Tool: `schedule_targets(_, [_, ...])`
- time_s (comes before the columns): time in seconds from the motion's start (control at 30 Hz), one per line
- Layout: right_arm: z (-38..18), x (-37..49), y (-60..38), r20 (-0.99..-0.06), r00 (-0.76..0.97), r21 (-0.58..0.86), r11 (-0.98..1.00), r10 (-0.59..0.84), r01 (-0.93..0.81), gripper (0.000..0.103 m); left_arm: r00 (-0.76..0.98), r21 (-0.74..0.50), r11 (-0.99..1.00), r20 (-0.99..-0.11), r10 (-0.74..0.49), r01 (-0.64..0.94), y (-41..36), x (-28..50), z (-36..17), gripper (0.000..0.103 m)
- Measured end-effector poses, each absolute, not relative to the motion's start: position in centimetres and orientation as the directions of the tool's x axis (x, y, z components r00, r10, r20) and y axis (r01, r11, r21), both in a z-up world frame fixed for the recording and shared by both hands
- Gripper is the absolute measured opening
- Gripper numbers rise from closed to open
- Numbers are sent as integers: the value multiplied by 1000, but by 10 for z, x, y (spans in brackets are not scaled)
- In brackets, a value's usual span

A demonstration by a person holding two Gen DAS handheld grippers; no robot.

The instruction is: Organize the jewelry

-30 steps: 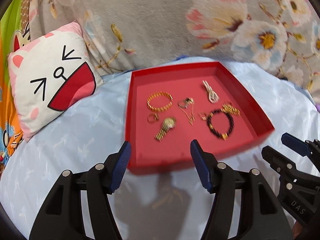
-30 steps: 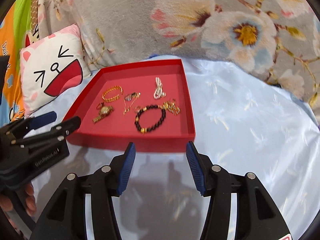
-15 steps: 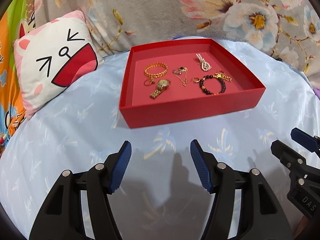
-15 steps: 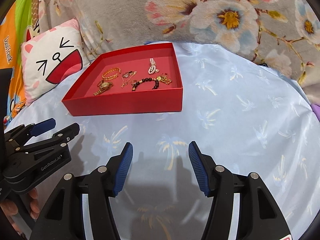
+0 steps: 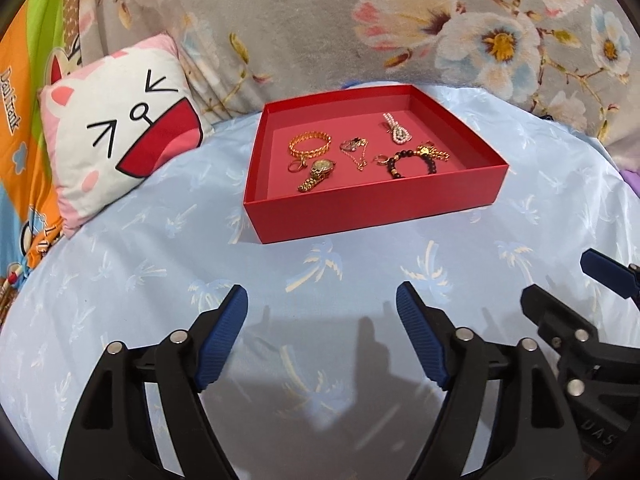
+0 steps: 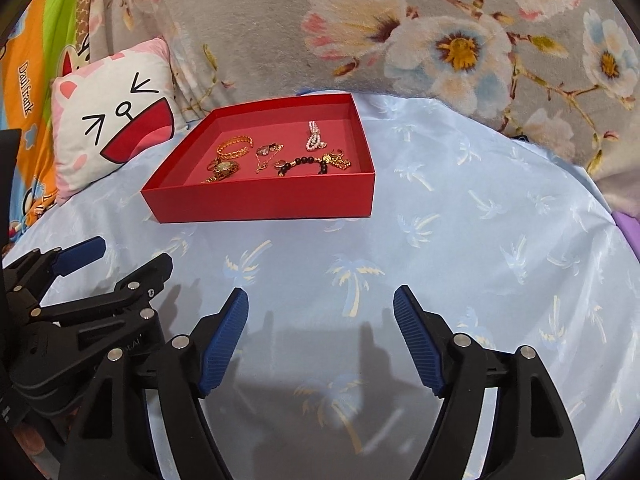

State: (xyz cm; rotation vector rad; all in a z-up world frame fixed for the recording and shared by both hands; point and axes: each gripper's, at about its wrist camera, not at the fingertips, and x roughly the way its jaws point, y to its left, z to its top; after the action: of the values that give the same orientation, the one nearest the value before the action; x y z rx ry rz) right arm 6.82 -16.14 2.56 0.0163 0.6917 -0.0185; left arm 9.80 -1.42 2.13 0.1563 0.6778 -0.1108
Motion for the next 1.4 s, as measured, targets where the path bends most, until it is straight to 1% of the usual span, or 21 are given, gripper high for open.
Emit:
schedule_targets(0.3, [24,68,-165,-643,765,14,999,-23,42,74,789,129,982,-613,-32,140,-16,93,24,75])
schedule_targets(0.73, [23,70,-161,-646,762,-14,999,-41,42,74,789,134,984,-614,-11,118,-14,94,23,76])
schedule_targets(0.87, [23,69,-159,-646,762,-28,999,-50,42,75,790,130,984,-613,-13,117,-13,93,23,79])
schedule_targets(1.4, [23,69,-158,-647,761,-29,999,-51,42,75,791,134,984,-611,-10,116,-12,93,23,79])
